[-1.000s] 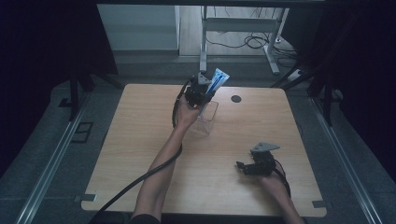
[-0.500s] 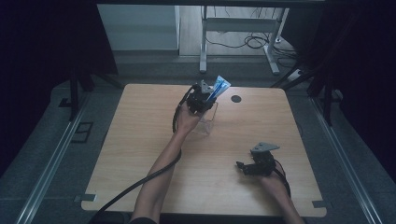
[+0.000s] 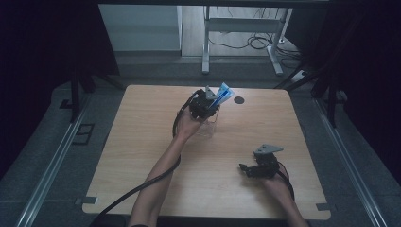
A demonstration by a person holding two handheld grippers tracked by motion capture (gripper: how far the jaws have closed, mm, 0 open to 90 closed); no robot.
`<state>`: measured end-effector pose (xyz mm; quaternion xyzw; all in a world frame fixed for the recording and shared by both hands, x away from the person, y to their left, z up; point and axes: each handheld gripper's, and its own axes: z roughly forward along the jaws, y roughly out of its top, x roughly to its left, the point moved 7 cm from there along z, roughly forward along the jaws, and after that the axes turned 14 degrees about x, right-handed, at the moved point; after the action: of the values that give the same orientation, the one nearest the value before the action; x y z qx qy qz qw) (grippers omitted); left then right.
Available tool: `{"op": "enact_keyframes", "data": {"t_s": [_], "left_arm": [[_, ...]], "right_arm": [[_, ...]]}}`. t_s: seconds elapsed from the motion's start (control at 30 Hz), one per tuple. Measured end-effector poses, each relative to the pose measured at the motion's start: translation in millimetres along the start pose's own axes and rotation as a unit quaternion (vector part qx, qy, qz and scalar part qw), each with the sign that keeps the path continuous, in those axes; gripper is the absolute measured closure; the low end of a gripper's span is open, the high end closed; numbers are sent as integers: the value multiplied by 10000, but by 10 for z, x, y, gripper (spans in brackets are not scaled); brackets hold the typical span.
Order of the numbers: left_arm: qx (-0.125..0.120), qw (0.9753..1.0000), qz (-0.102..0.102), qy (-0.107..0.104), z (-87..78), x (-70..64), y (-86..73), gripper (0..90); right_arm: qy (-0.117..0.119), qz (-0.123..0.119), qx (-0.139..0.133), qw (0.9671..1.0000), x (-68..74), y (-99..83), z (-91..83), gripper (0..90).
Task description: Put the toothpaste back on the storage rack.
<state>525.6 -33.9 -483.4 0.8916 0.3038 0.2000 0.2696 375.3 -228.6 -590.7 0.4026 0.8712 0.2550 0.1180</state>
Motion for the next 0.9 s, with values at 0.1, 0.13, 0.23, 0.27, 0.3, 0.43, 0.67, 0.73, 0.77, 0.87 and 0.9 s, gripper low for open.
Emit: {"op": "enact_keyframes", "data": {"t_s": [0.1,0.13,0.23,0.27,0.3,0.43,0.67,0.73,0.77,0.87,0.9], "left_arm": [[33,10000,32,-7,-7,-32,-21,688],[44,10000,38,-12,-10,-41,-27,686],[72,10000,8,-23,-25,-49,-47,681],[79,10000,4,-29,-32,-53,-52,679],[126,9999,17,-17,-31,-58,-63,678],[232,9997,-11,-64,-3,-67,-147,671],[276,9992,-221,-192,-22,-76,-141,659],[265,9992,-263,-168,-18,-87,-137,658],[266,9992,-258,-146,-16,-94,-136,658],[264,9991,-284,-177,-10,-111,-124,656],[268,9991,-270,-173,-5,-118,-117,654]], "right_arm": [[0,0,0,10000,0,0,0,162],[-1,0,0,10000,0,0,0,161],[-1,0,0,10000,0,0,0,161],[1,0,0,10000,0,0,0,161],[1,1,0,10000,0,0,0,161],[3,-10,7,10000,1,0,0,160],[12,-23,6,10000,1,4,3,160],[12,-24,6,10000,1,5,3,160],[14,-25,6,10000,1,6,4,160],[21,-31,7,10000,1,8,5,160],[14,-25,1,10000,1,9,6,160]]}}
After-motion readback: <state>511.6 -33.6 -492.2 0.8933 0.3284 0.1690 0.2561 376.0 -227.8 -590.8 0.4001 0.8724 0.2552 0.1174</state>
